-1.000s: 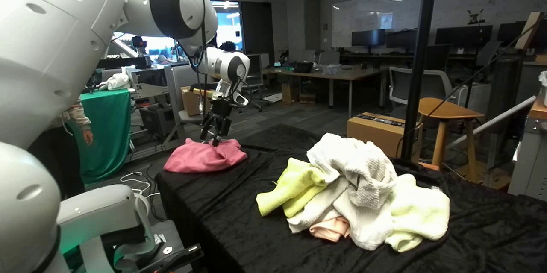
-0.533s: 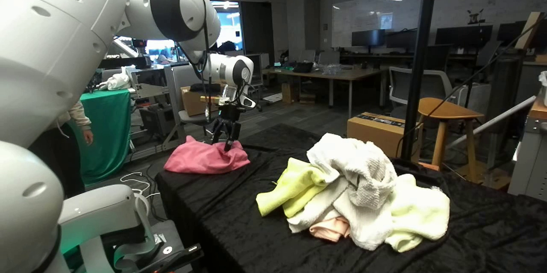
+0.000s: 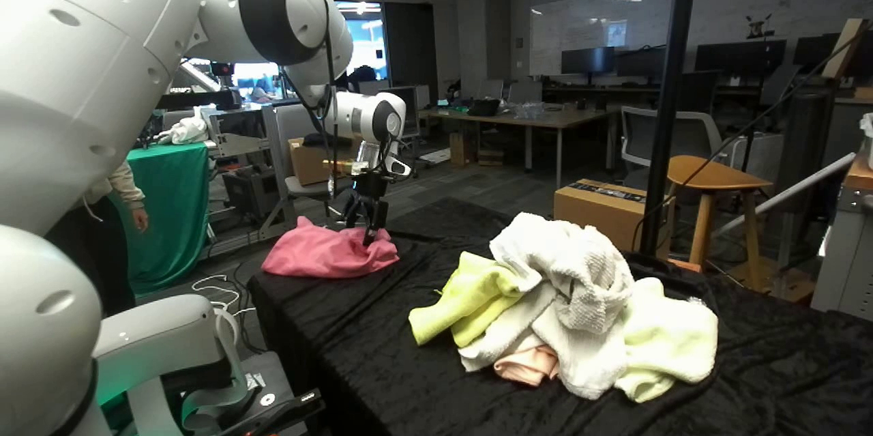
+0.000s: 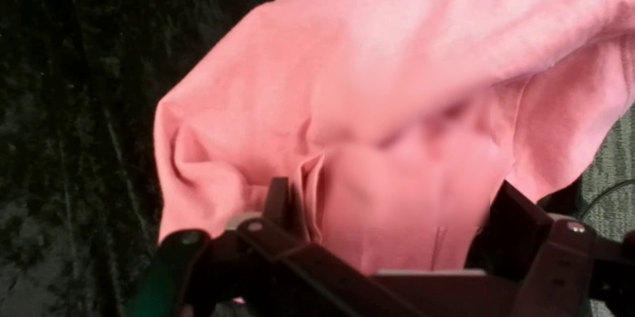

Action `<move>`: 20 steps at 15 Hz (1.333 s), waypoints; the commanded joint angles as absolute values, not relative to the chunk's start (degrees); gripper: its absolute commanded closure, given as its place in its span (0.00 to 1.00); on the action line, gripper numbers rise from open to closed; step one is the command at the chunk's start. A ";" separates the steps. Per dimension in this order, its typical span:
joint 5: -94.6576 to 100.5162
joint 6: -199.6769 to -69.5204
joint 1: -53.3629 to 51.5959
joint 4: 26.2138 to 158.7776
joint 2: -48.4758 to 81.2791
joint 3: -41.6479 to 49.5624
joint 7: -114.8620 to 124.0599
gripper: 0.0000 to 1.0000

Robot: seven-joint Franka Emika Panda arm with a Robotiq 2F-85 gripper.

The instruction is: Pick up the clothes and toy from the table and stack them on each other.

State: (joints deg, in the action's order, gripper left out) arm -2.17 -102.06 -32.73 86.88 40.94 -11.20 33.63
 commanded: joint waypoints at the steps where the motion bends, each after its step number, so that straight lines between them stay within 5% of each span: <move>1: -1.68 -104.22 -33.08 90.13 38.53 -10.74 34.03 0.00; 2: -1.63 -104.46 -33.08 90.55 38.30 -10.73 34.06 0.00; 4: -2.02 -104.52 -32.79 91.15 37.85 -10.93 33.74 0.25; 13: -3.01 -105.40 -31.88 92.71 36.56 -11.59 32.07 0.95; 20: -2.45 -108.08 -31.03 96.15 32.37 -11.23 31.84 0.95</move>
